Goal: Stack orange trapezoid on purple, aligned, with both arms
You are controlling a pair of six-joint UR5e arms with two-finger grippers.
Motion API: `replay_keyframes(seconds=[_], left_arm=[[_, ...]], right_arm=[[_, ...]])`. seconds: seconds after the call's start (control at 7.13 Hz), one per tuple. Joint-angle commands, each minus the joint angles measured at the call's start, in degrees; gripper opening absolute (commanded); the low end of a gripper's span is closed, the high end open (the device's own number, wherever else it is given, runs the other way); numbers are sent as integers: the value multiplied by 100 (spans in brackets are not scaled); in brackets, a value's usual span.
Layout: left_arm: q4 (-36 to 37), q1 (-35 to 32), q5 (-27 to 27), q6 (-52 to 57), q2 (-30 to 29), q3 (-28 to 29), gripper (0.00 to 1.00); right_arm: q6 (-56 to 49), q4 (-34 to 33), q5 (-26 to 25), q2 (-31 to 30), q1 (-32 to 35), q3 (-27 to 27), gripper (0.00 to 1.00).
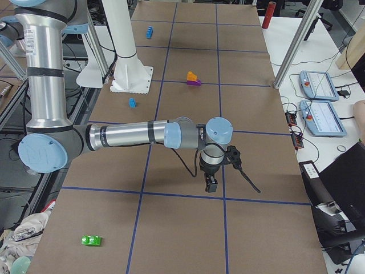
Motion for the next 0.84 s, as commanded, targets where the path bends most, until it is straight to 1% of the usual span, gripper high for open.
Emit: replay_keyframes(seconds=[0.0, 0.7], left_arm=[[0, 0, 0, -9, 5, 1, 100], [0, 0, 0, -26, 5, 1, 100]], right_arm=[[0, 0, 0, 0, 0, 25, 100], [-9, 0, 132, -9, 0, 60, 100]])
